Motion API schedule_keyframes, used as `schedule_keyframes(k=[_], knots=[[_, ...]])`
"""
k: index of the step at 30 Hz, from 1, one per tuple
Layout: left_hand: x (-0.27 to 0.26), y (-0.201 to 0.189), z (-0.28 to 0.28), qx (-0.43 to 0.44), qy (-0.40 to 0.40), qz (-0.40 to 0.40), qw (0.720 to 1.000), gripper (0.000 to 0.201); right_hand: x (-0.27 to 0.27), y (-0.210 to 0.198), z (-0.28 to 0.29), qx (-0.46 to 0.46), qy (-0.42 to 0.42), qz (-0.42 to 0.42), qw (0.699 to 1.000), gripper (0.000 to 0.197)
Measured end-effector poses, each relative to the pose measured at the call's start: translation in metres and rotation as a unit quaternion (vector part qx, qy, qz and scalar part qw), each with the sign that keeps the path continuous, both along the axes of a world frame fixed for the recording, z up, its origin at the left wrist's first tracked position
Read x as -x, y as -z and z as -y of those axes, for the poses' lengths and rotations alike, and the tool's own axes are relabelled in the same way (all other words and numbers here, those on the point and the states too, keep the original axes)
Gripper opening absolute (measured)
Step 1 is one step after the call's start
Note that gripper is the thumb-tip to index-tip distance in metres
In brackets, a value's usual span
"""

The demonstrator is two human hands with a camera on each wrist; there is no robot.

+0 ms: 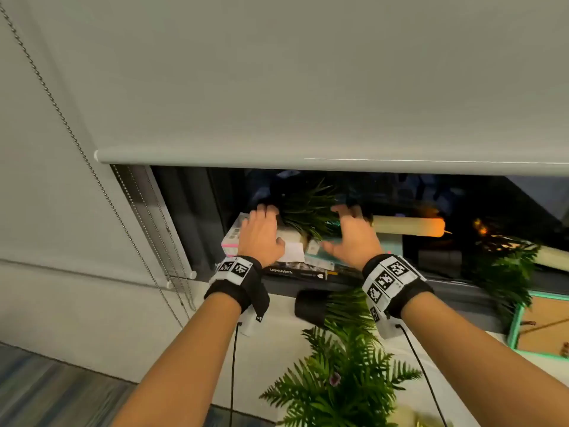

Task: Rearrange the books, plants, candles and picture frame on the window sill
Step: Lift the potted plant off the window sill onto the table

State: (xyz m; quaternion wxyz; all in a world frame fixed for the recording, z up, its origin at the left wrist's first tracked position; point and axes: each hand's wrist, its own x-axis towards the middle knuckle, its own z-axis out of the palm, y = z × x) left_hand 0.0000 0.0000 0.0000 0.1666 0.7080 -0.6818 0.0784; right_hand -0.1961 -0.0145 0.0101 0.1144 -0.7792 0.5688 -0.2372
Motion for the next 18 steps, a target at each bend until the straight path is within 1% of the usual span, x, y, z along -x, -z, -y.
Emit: schedule_keyframes(k=[3, 8, 13, 18], knots=[[-0.015, 0.0, 0.021, -0.012, -0.004, 0.007, 1.0, 0.072, -0.019, 0.003, 0.013, -0.007, 0.003, 0.024, 1.0, 0.071], [-0.031, 0.005, 0.05, -0.06, 0.055, 0.006, 0.997, 0.087, -0.041, 0.014, 0.031, -0.001, 0.003, 0.03, 1.0, 0.065], [-0.036, 0.009, 0.068, -0.072, 0.063, 0.021, 0.995, 0.083, -0.049, 0.023, 0.039, 0.017, -0.003, 0.028, 0.999, 0.056], [-0.032, 0.01, 0.082, -0.025, 0.086, 0.044, 0.995, 0.075, -0.049, 0.024, 0.044, 0.02, -0.003, 0.042, 0.999, 0.055]])
